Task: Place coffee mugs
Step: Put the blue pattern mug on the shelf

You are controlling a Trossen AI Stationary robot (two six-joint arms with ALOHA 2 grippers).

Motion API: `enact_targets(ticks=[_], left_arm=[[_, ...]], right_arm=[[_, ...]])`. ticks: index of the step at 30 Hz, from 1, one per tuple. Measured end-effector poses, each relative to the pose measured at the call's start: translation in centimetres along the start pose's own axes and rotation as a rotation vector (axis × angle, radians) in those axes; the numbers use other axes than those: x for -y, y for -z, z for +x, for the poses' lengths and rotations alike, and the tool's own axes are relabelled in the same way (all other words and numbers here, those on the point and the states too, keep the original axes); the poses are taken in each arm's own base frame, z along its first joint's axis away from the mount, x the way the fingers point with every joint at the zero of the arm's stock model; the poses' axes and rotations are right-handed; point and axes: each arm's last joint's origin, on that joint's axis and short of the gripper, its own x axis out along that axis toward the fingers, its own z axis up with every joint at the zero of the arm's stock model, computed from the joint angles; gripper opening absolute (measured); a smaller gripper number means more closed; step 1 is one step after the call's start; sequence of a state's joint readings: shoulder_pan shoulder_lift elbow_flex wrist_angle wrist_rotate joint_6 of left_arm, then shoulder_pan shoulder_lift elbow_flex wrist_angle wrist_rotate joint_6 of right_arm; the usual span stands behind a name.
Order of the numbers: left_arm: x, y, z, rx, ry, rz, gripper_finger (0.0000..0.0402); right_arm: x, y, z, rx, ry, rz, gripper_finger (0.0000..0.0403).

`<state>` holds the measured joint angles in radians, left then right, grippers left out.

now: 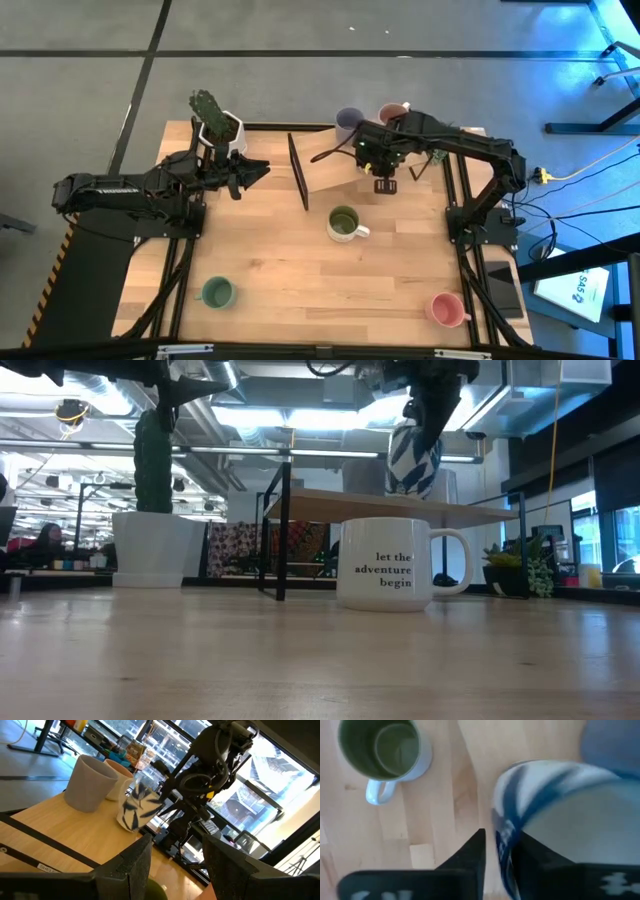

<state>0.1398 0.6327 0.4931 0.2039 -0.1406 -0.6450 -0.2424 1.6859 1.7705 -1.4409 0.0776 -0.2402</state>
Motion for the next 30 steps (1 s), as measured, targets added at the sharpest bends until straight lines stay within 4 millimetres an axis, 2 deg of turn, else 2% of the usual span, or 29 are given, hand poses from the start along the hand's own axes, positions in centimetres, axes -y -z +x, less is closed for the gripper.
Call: enact_targets(ticks=[5, 9, 23, 30], left_arm=[[0.0, 0.0, 0.0, 0.0, 0.0, 0.0, 0.017], [0.0, 0.0, 0.0, 0.0, -0.001, 0.001, 0.017], [0.0, 0.0, 0.0, 0.0, 0.0, -0.001, 0.017], [0.0, 0.0, 0.0, 0.0, -0.001, -0.001, 0.017]], right_arm=[[0.1, -0.2, -0.4, 0.023, 0.028, -0.002, 0.0112], [0.2, -0.5, -0.5, 0.054, 0.039, 0.001, 0.0125], [0.3, -1.5, -0.6, 0.17, 0.004, 0.014, 0.0127], [0.5, -1.6, -0.7, 0.171, 0.055, 0.006, 0.0127]])
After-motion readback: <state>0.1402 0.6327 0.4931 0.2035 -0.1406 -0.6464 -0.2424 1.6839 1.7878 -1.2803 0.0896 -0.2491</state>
